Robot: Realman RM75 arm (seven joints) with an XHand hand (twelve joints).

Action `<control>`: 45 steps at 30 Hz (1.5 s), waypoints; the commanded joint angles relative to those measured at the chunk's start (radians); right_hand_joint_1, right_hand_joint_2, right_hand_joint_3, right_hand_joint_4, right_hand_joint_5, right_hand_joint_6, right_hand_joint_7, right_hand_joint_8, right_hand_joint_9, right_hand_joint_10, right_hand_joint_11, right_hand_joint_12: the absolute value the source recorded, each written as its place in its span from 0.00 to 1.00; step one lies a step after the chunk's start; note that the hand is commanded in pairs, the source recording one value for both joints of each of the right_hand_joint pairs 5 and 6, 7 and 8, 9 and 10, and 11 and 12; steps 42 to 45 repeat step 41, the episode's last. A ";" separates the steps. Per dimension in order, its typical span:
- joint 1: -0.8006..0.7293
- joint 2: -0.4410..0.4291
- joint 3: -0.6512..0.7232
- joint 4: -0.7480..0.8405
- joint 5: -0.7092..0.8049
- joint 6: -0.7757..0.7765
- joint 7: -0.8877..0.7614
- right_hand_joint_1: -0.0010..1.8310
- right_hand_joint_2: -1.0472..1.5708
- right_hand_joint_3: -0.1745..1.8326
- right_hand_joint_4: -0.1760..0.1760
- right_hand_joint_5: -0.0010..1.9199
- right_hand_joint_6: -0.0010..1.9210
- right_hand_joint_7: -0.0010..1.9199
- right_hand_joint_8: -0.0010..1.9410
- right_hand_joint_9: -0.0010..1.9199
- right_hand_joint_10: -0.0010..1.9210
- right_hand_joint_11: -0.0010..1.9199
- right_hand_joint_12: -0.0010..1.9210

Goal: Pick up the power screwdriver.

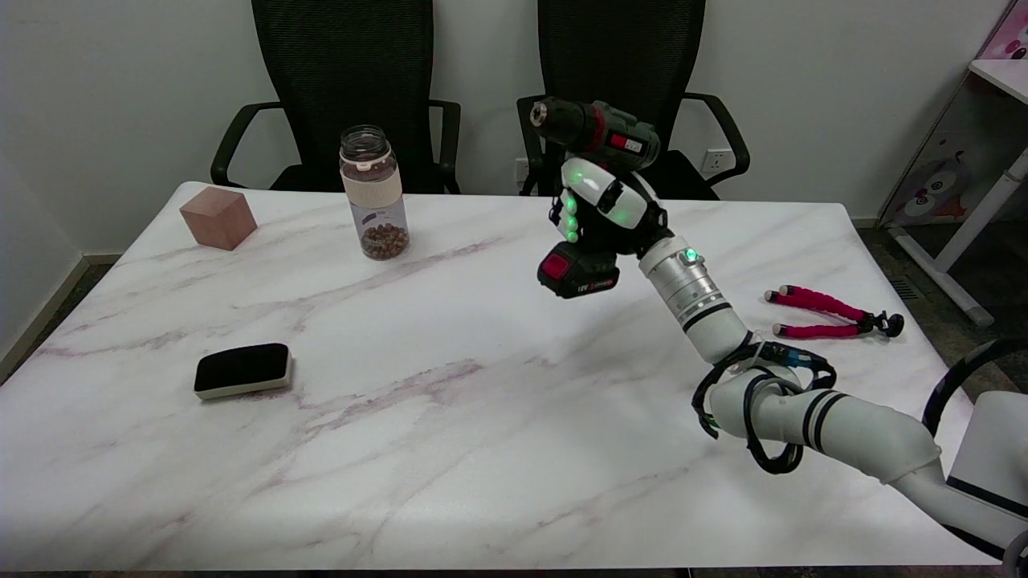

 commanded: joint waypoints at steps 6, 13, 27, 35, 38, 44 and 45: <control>0.071 0.056 0.053 -0.108 0.000 0.057 -0.061 0.47 0.77 0.48 1.00 0.92 0.92 0.92 0.91 0.99 0.99 1.00 1.00; 0.072 0.061 0.053 -0.124 0.000 0.047 -0.086 0.47 0.77 0.48 1.00 0.92 0.92 0.92 0.91 1.00 1.00 1.00 1.00; 0.055 0.061 0.044 -0.142 0.000 0.047 -0.094 0.47 0.77 0.49 1.00 0.92 0.92 0.92 0.91 1.00 1.00 1.00 1.00; 0.026 0.063 0.028 -0.183 0.002 0.037 -0.133 0.47 0.76 0.49 1.00 0.92 0.92 0.92 0.91 1.00 1.00 1.00 1.00; 0.017 0.063 0.028 -0.214 0.002 0.037 -0.137 0.47 0.76 0.50 1.00 0.92 0.92 0.92 0.91 1.00 1.00 1.00 1.00; 0.006 0.064 0.028 -0.240 0.002 0.037 -0.169 0.47 0.76 0.50 1.00 0.91 0.91 0.91 0.90 1.00 1.00 1.00 1.00; 0.006 0.064 0.028 -0.240 0.002 0.037 -0.169 0.47 0.76 0.50 1.00 0.91 0.91 0.91 0.90 1.00 1.00 1.00 1.00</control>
